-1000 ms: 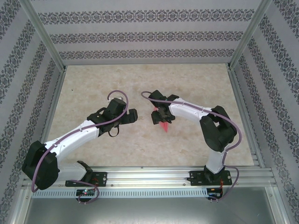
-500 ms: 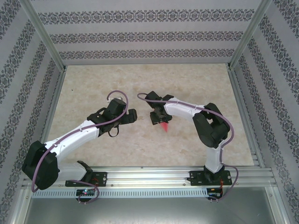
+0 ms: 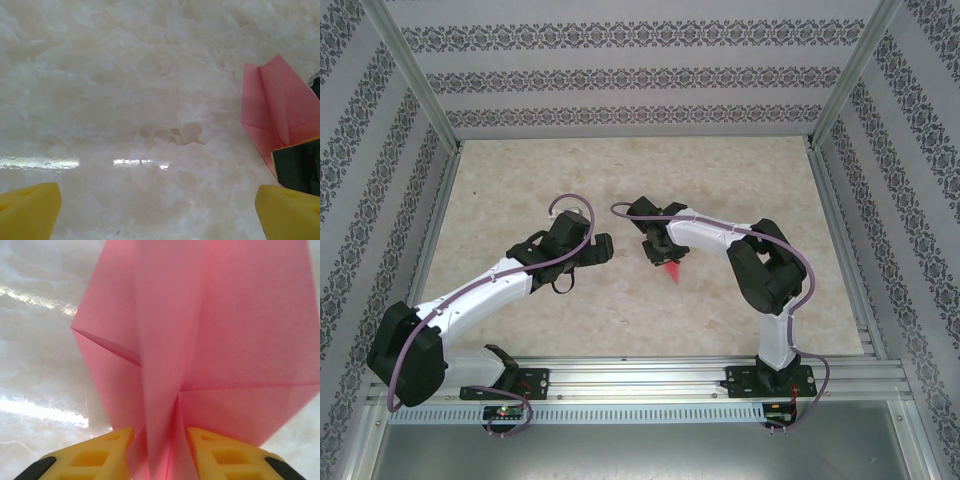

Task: Fold a paper plane with a square sheet of paper (fold left side to right side)
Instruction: Pick up the paper plane at the center of the table.

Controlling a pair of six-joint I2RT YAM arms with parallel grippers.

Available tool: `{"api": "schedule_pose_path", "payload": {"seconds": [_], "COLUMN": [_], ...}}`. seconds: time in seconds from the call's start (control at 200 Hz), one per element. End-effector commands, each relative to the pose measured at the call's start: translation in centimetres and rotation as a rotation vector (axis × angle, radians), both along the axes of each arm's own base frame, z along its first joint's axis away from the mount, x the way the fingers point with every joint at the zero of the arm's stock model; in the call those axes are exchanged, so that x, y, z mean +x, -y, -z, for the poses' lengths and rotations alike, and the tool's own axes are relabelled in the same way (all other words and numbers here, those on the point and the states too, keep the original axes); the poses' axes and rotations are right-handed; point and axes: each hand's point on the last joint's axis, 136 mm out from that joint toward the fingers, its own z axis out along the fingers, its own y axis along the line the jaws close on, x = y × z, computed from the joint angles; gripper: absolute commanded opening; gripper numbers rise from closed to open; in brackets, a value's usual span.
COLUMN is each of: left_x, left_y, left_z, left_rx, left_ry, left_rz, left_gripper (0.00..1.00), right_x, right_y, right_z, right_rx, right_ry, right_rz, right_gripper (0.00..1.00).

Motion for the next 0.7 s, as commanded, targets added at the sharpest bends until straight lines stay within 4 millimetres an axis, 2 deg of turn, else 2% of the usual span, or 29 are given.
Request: {"api": "schedule_pose_path", "payload": {"seconds": [0.0, 0.16, 0.285, 0.39, 0.6, 0.699], "left_x": [-0.3, -0.3, -0.3, -0.2, -0.1, -0.2], "left_y": [-0.9, -0.9, -0.9, -1.1, -1.3, -1.2], "left_z": [0.0, 0.0, -0.2, -0.7, -1.6, -1.6], "left_rx": [0.011, 0.012, 0.015, 0.021, 0.032, 0.032], "left_ry": [-0.003, -0.005, -0.002, 0.013, 0.034, 0.035], "left_rz": [-0.028, -0.028, -0.027, -0.024, -0.016, -0.013], "left_gripper": [1.00, 1.00, 1.00, 1.00, 1.00, 1.00], "right_x": [0.4, 0.3, 0.2, 0.5, 2.5, 3.7], "right_y": [0.1, 0.1, 0.3, 0.3, -0.2, -0.1], "right_z": [-1.4, -1.2, -1.1, -1.9, -5.1, -5.6], "right_rx": [-0.015, -0.013, 0.000, 0.072, 0.330, 0.386], "right_ry": [0.043, 0.035, 0.026, 0.031, 0.052, 0.053], "right_rz": [0.001, 0.001, 0.013, 0.038, 0.121, 0.146], "right_gripper": [0.29, 0.22, 0.10, 0.00, 0.00, 0.00]}}
